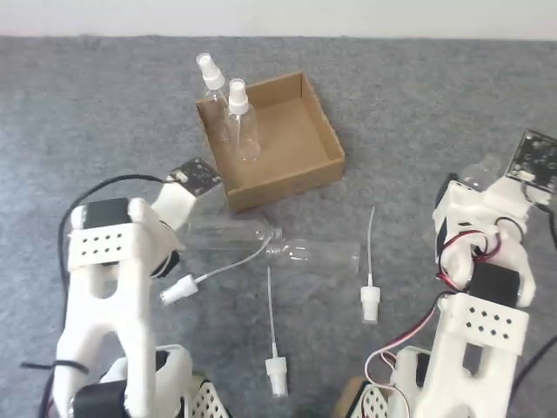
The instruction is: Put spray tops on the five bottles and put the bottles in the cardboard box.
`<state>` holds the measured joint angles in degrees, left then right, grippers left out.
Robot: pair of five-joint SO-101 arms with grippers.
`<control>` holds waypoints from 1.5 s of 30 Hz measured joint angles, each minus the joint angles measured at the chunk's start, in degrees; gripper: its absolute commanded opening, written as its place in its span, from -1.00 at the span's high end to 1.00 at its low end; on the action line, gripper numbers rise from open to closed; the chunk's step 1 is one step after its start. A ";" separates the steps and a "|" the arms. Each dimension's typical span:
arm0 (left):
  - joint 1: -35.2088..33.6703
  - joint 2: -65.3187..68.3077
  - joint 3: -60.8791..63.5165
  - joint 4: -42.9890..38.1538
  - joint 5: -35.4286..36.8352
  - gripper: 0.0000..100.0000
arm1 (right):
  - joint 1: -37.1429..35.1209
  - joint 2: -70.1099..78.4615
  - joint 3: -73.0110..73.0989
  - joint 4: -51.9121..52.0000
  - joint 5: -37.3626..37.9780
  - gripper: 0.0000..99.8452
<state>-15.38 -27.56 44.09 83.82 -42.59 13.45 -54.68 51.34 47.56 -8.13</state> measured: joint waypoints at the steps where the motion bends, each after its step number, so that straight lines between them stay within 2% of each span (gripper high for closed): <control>1: -0.44 0.00 -0.09 0.00 0.00 0.97 | 0.00 0.00 0.00 0.00 0.00 0.88; 5: -0.35 0.00 -0.09 0.00 0.00 0.92 | -0.18 0.00 0.00 0.00 0.00 0.88; 11: 1.67 0.00 1.76 0.09 -3.16 0.56 | -0.09 0.00 0.00 0.00 0.00 0.88; 19: 1.76 0.00 5.89 -0.44 -11.96 0.55 | -0.09 0.00 0.00 0.00 0.00 0.88; 26: 2.02 0.00 16.00 -13.27 -12.92 0.55 | 0.00 0.00 0.00 0.00 0.00 0.88; 30: 2.11 0.00 20.31 -19.16 -12.92 0.69 | -0.09 0.00 0.00 0.00 0.00 0.88; 35: 3.52 0.00 20.66 -20.04 -13.10 0.98 | 0.00 0.00 0.00 0.00 0.00 0.88; 42: 9.32 0.00 19.43 -12.66 -12.92 0.98 | 0.00 0.00 0.00 0.00 0.00 0.88; 45: 9.49 0.00 16.97 -9.23 -12.92 0.98 | 0.00 0.00 0.00 0.00 0.00 0.88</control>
<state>-5.89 -27.56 61.05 74.59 -55.52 13.45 -54.68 51.34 47.56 -8.13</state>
